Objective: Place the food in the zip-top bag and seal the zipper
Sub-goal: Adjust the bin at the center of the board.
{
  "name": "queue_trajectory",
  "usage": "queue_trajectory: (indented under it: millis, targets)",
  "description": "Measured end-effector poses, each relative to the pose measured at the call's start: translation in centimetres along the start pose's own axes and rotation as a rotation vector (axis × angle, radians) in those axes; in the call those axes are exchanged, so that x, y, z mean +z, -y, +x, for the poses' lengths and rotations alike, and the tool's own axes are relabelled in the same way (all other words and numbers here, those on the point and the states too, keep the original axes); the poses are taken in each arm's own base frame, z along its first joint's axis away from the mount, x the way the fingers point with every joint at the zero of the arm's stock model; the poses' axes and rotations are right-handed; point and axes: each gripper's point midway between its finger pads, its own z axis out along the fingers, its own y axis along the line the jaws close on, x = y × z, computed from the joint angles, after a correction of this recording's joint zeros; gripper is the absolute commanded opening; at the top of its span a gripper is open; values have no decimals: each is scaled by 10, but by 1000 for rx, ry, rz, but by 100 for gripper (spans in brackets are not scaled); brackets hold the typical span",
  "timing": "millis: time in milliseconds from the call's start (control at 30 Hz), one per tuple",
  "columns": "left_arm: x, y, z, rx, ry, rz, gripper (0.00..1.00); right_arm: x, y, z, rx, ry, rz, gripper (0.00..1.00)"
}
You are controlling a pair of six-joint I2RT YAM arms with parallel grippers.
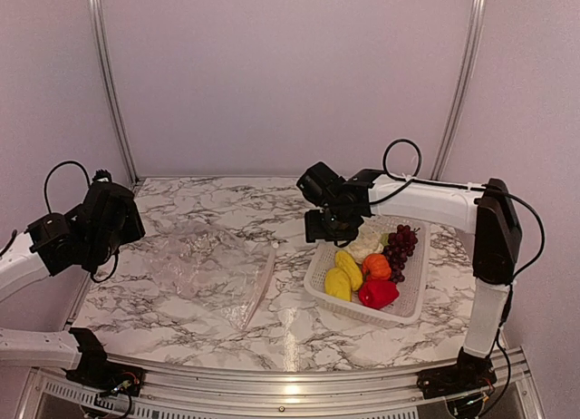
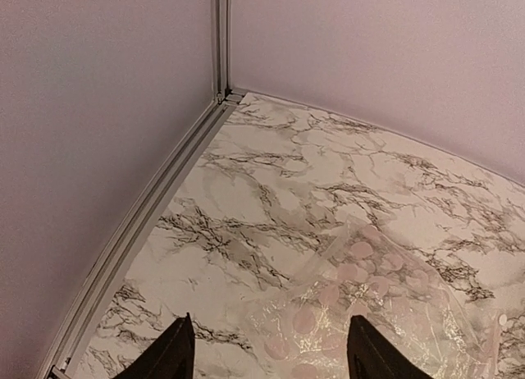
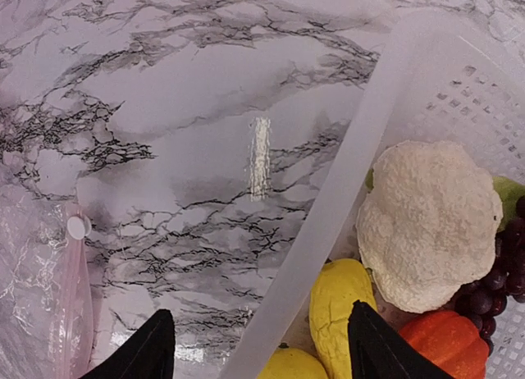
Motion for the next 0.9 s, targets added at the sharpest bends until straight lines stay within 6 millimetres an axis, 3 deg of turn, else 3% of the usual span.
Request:
queue_trajectory:
  millis: [200,367,533,667,900]
  targets:
    - [5,21,22,87,-104,86,67,8,0,-2,23,-3,30,55]
    - [-10,36,26,98,-137,249,62,28,2,7,9,-35,70,41]
    - [-21,63,55,137,-198,475,56,28,3,7,-20,-40,74,23]
    - [-26,82,78,172,-266,593,55,28,2,7,-50,-41,70,20]
    - [-26,100,87,213,-304,646,55,29,-5,2,-84,-17,34,23]
